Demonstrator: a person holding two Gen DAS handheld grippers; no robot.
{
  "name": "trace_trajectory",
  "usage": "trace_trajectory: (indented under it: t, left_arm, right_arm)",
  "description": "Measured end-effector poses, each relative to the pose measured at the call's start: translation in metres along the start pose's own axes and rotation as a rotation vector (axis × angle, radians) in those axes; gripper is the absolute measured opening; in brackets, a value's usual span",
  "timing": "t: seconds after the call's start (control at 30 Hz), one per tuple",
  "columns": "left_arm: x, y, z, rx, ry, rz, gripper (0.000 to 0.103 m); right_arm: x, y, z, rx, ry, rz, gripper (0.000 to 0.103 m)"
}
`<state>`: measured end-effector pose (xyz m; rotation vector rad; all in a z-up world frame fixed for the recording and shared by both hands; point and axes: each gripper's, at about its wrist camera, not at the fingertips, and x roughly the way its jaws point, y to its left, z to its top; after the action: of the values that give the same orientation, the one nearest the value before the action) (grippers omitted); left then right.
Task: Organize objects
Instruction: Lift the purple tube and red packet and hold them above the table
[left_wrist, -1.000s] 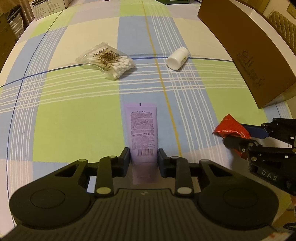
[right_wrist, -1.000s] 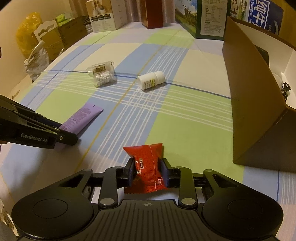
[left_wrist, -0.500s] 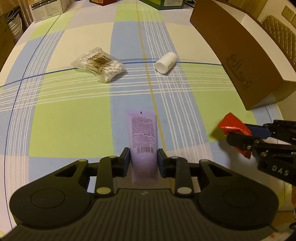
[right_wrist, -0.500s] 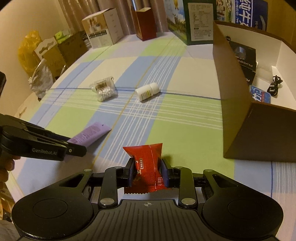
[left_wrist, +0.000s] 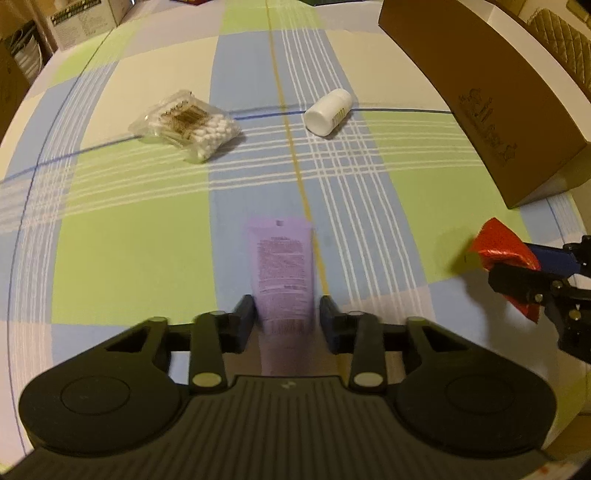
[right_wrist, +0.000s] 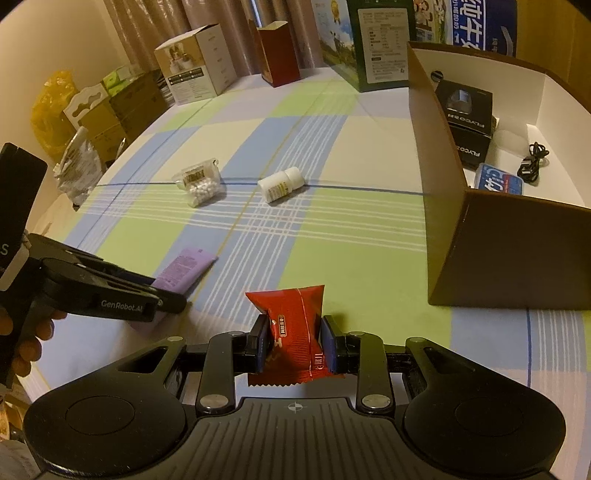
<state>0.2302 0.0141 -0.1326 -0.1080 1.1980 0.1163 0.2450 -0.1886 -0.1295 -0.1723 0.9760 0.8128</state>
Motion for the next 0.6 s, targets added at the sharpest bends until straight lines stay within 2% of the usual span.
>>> trace_trajectory:
  t: [0.23, 0.6]
  left_arm:
    - [-0.007, 0.001, 0.0, -0.002, -0.012, -0.004, 0.028]
    - [-0.048, -0.001, 0.012, 0.002, -0.106, -0.038, 0.028]
  right_arm:
    - [-0.005, 0.0, 0.002, 0.003, -0.015, 0.002, 0.027]
    - [-0.018, 0.007, 0.017, -0.006, -0.071, 0.028, 0.027]
